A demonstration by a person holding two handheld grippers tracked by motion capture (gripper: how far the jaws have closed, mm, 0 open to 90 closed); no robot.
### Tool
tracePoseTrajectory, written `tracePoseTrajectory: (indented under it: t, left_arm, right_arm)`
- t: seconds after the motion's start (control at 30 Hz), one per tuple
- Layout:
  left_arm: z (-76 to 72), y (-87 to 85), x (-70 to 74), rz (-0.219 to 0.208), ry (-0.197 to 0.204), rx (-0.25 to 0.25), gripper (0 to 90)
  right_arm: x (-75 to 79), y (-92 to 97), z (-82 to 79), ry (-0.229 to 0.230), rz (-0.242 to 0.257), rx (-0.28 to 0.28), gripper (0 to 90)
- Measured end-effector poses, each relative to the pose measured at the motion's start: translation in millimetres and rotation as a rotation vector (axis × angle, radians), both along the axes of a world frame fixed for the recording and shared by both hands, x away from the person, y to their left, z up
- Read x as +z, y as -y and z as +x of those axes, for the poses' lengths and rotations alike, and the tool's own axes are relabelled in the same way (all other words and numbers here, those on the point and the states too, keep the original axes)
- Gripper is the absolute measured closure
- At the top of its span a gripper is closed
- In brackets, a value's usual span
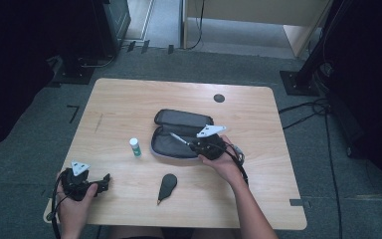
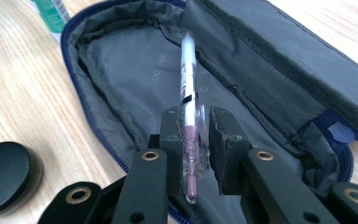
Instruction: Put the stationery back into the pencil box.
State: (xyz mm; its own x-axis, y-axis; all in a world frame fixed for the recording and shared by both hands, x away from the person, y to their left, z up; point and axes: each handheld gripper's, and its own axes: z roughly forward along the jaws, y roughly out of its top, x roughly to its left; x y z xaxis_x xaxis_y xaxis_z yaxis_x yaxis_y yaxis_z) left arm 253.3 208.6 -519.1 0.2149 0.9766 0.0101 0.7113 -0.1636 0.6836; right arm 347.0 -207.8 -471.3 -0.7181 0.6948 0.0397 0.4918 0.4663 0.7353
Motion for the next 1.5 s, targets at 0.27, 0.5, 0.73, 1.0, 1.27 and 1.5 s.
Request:
tracePoseTrajectory:
  t: [0.27,0.5,0.73,1.0,1.27,1.5]
  left_arm:
    - [0.0,0.0,0.0,0.001,0.000,0.000,0.0]
    - [0.0,0.0,0.0,0.001,0.000,0.000,0.0]
    - [0.0,0.0,0.0,0.000,0.000,0.000,0.0]
    - [0.0,0.0,0.1,0.001,-0.001,0.000,0.0]
    - [0.0,0.1,0.0,-0.001,0.001,0.001,0.0]
    - [0.0,0.1,0.0,-0.001,0.000,0.001,0.0]
  right_arm:
    - [-5.5,-0.3,6.9,-0.011,-0.018,-0.025,76.0]
    - [-9.7,0.2,9.7,0.017,-0.069,-0.095,72.2]
    - [-6.5,10.2,8.4,0.039,-0.027,-0.159,61.0]
    - [2.8,20.7,-5.1,0.056,0.040,-0.185,46.3]
    - [9.7,25.0,-26.1,0.047,0.054,-0.251,23.7]
    - [12.4,18.8,-48.8,0.019,0.059,-0.318,0.0]
